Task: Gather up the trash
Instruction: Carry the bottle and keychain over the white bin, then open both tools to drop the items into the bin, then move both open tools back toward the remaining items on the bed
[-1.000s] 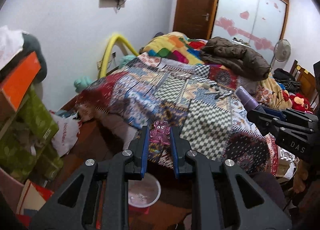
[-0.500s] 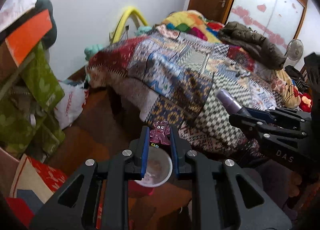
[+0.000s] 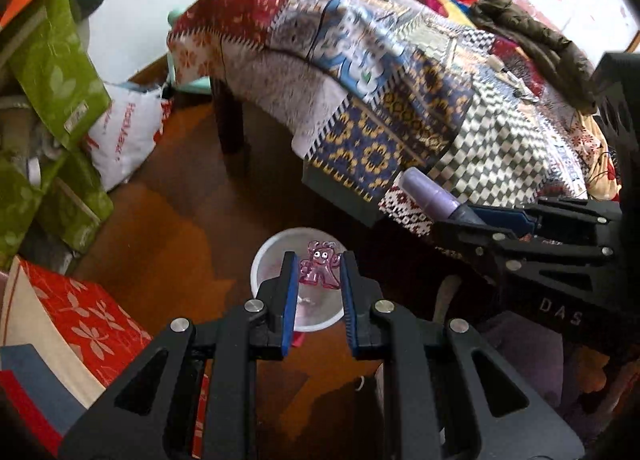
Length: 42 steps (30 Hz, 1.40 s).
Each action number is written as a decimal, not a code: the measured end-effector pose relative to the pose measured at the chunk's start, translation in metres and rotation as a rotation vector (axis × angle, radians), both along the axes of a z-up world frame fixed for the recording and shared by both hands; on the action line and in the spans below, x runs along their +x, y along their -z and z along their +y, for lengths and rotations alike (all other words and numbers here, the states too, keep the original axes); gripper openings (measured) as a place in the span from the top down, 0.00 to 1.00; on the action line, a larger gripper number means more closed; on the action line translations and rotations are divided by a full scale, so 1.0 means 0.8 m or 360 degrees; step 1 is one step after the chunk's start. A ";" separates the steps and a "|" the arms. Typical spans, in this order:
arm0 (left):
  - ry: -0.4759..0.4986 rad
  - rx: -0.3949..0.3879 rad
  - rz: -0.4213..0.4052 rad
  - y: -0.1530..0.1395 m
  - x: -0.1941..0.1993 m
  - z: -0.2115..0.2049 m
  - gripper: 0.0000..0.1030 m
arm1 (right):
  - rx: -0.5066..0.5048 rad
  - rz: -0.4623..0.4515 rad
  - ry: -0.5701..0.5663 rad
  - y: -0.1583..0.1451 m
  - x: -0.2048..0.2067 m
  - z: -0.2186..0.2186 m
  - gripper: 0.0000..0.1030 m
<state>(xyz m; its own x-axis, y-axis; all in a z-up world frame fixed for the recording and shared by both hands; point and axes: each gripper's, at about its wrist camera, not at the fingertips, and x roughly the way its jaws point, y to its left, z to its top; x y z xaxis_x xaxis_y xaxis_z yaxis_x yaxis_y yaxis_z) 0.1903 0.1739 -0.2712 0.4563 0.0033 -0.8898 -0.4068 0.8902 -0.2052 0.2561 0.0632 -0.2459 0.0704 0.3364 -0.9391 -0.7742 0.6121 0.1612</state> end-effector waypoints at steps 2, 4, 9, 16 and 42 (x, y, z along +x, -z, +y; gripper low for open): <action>-0.0008 -0.0024 0.0030 0.011 0.005 0.005 0.81 | -0.0021 0.0019 -0.0014 0.007 0.004 0.009 0.77; -0.0020 -0.0045 0.0049 0.019 0.008 0.009 0.81 | -0.0028 0.0052 -0.0040 0.013 0.007 0.018 0.77; 0.0004 -0.0095 0.0073 0.030 0.019 0.011 0.81 | 0.0016 0.0094 -0.0092 0.012 0.011 0.027 0.76; -0.0047 -0.0076 0.0150 0.038 0.023 0.021 0.80 | -0.0025 -0.0009 -0.0112 0.007 0.017 0.030 0.56; -0.0035 0.0227 -0.0312 -0.150 -0.028 -0.061 0.80 | 0.0351 -0.0303 0.0058 -0.151 0.000 -0.091 0.56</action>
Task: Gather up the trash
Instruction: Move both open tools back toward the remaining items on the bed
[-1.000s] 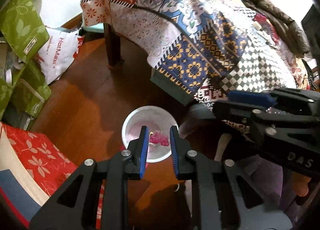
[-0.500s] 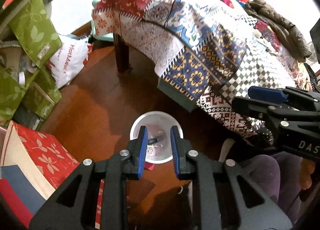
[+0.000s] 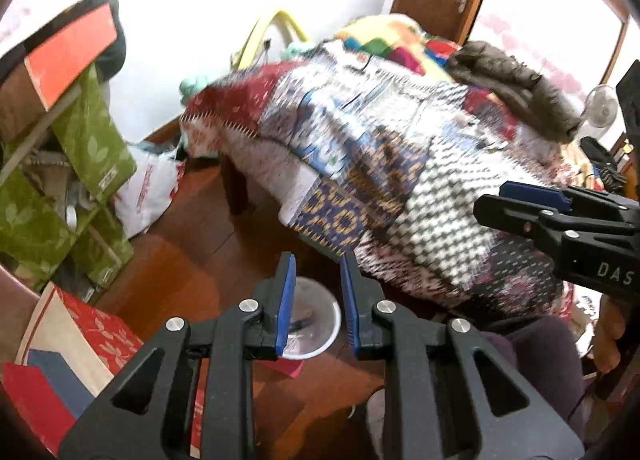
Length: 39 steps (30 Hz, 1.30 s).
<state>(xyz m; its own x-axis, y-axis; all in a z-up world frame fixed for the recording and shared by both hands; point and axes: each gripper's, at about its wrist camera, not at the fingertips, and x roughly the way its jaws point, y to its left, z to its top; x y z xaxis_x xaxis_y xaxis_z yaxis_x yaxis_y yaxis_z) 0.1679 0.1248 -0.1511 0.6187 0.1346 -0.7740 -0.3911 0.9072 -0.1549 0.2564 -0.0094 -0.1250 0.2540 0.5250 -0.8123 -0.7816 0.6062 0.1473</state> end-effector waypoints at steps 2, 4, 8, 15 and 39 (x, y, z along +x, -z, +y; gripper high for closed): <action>0.0018 0.0061 -0.0050 -0.021 -0.001 -0.015 0.80 | 0.0035 -0.0053 0.0021 -0.016 -0.002 -0.016 0.56; 0.0037 0.0102 -0.0087 -0.037 -0.001 -0.027 0.80 | 0.0073 -0.0101 0.0047 -0.033 -0.004 -0.034 0.56; 0.0085 0.0154 -0.0170 -0.070 0.003 -0.057 0.54 | 0.0142 -0.0184 0.0093 -0.062 -0.006 -0.065 0.56; 0.0146 0.0257 -0.0318 -0.118 0.024 -0.105 0.36 | 0.0256 -0.0332 0.0215 -0.105 0.006 -0.126 0.55; 0.0424 0.0127 -0.0262 -0.085 0.268 -0.173 0.33 | 0.0134 -0.0287 0.0808 -0.059 0.186 -0.281 0.53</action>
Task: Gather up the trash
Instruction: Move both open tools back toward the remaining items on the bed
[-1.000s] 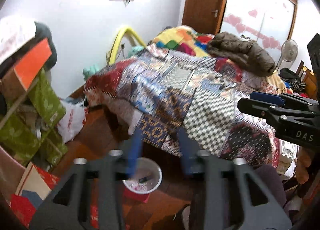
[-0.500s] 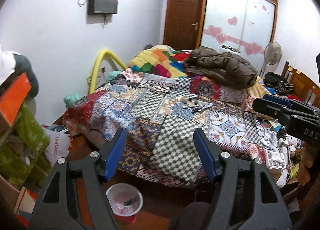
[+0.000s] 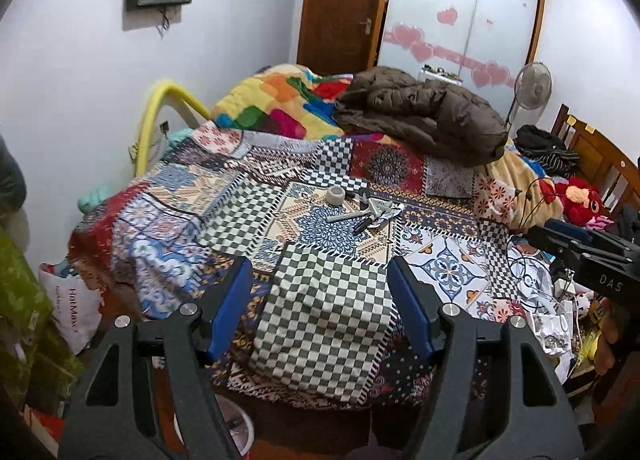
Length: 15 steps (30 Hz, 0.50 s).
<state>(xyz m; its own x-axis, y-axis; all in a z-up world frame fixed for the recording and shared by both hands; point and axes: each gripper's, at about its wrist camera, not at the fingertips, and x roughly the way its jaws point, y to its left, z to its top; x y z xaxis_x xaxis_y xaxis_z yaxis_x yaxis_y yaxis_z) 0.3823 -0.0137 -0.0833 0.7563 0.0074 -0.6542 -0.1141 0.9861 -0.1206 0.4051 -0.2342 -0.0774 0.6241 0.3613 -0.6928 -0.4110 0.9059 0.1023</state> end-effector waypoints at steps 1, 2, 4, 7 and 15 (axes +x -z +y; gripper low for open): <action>0.0007 -0.0012 0.0015 0.008 0.013 0.001 0.33 | 0.0007 0.0030 0.0018 0.009 0.011 -0.003 0.53; 0.0011 -0.0023 0.0032 0.018 0.027 0.002 0.33 | 0.0015 0.0053 0.0030 0.015 0.020 -0.006 0.53; 0.0020 -0.0037 0.0062 0.032 0.049 0.002 0.33 | 0.0030 0.0108 0.0065 0.034 0.043 -0.008 0.53; 0.0044 -0.0046 0.0122 0.059 0.087 0.000 0.33 | 0.0050 0.0198 0.0083 0.062 0.075 -0.009 0.53; 0.0094 -0.0093 0.0272 0.140 0.184 -0.005 0.33 | 0.0008 0.0333 0.0086 0.130 0.164 0.014 0.53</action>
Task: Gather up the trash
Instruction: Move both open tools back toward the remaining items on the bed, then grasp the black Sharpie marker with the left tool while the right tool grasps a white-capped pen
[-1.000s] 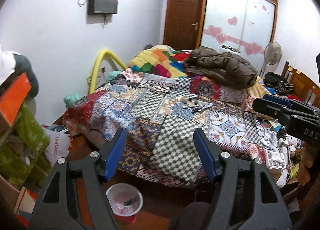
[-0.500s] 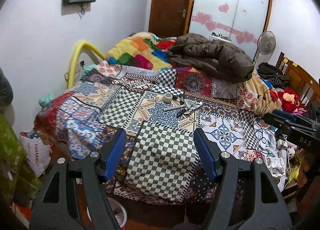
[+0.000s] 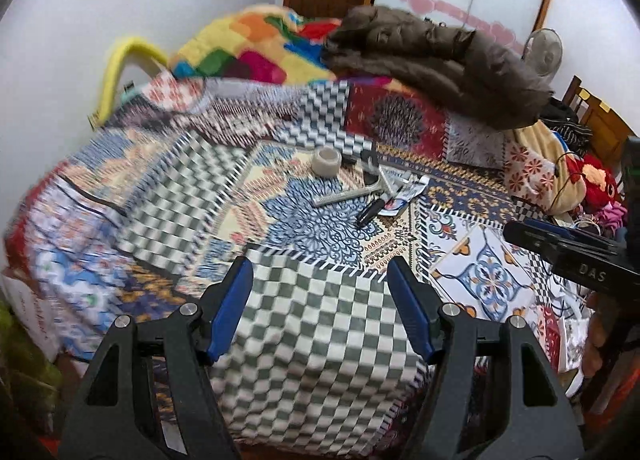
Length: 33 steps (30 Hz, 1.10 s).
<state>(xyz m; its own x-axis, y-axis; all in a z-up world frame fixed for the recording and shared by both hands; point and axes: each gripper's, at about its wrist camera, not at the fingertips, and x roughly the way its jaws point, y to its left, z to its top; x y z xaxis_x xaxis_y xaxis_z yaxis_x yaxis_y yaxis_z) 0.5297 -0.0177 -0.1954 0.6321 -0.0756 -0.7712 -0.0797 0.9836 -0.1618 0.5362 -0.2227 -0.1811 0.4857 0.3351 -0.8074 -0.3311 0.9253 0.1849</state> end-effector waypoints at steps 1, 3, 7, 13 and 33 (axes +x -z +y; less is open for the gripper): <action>0.0004 -0.0020 0.0021 0.010 0.011 0.000 0.33 | -0.0010 0.0016 -0.0008 0.009 0.013 0.006 0.53; 0.0015 -0.0038 0.0048 0.030 0.030 -0.003 0.33 | -0.0006 0.0043 -0.0012 0.024 0.038 0.015 0.53; 0.0035 -0.0013 0.0079 0.059 0.060 -0.009 0.34 | 0.0047 0.0163 -0.0004 0.059 0.085 0.030 0.53; 0.0116 0.0005 0.0117 0.086 0.104 -0.017 0.35 | 0.0077 0.0238 0.0052 0.091 0.123 0.042 0.53; 0.0478 0.0064 0.0134 0.109 0.156 -0.083 0.86 | -0.0195 0.0100 -0.0156 0.096 0.109 0.018 0.69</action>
<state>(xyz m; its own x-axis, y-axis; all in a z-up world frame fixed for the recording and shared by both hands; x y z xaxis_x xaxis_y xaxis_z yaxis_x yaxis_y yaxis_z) 0.6545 -0.0837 -0.2823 0.5201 -0.2174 -0.8260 0.2037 0.9707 -0.1273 0.6237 -0.2081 -0.2576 0.4026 0.2756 -0.8729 -0.4124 0.9060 0.0958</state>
